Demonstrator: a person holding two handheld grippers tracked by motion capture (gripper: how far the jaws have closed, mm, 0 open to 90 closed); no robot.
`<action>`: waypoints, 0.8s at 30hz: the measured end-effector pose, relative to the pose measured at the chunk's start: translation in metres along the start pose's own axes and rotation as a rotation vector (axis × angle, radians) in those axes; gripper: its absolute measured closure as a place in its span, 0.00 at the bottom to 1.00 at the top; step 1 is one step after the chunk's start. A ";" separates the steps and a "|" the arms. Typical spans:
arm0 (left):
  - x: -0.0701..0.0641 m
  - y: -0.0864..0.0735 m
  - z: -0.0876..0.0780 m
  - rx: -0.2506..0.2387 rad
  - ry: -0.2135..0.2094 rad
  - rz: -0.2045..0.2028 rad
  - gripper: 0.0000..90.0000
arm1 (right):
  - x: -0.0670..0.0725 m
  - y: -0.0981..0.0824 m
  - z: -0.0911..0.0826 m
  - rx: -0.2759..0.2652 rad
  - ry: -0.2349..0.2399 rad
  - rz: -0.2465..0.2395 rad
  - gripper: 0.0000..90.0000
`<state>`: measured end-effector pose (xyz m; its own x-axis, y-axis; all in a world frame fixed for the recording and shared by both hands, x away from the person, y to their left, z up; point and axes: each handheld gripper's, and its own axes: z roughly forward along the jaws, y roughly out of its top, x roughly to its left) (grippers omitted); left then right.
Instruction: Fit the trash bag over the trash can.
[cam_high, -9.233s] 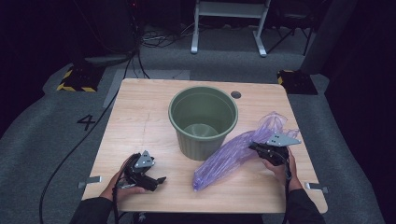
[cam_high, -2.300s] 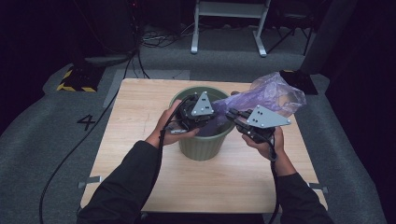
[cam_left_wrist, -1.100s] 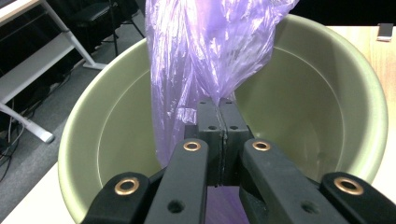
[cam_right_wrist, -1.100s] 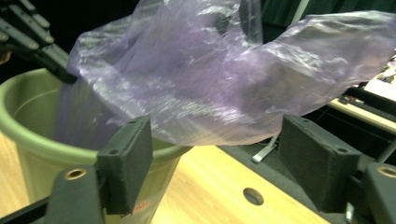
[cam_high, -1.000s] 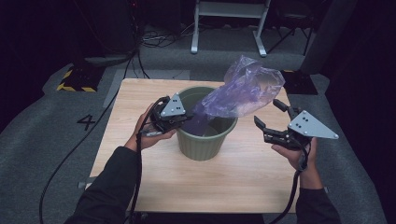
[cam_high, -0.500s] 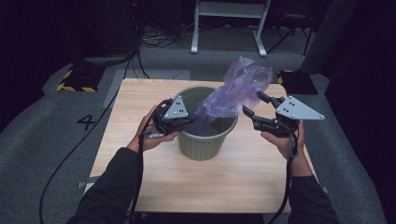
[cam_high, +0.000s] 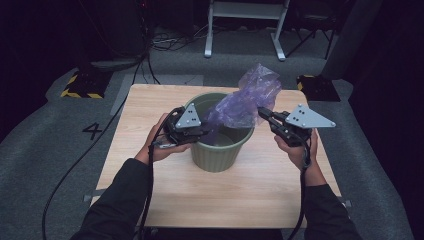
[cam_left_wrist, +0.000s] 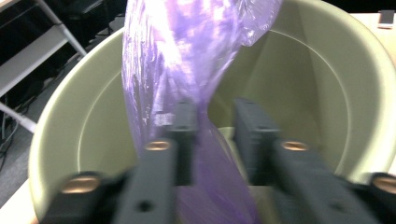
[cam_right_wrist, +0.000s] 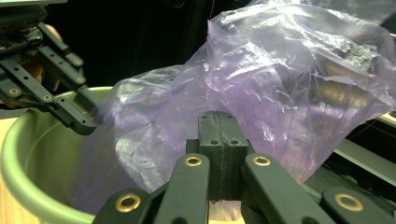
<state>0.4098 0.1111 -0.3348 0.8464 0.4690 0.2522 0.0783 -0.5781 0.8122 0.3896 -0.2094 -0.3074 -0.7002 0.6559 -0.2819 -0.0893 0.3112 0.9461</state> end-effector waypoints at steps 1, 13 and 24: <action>0.000 0.000 0.000 0.000 0.000 0.000 0.57 | 0.001 0.000 0.000 -0.001 0.006 -0.005 1.00; 0.002 0.020 0.001 -0.081 -0.037 -0.070 0.27 | 0.017 -0.001 -0.013 -0.030 0.077 -0.038 1.00; -0.009 0.019 0.011 -0.010 -0.037 0.045 0.98 | 0.024 -0.009 -0.023 -0.041 0.104 -0.038 1.00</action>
<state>0.4097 0.0886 -0.3274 0.8681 0.4172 0.2692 0.0345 -0.5915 0.8056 0.3572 -0.2129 -0.3192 -0.7654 0.5683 -0.3020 -0.1450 0.3048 0.9413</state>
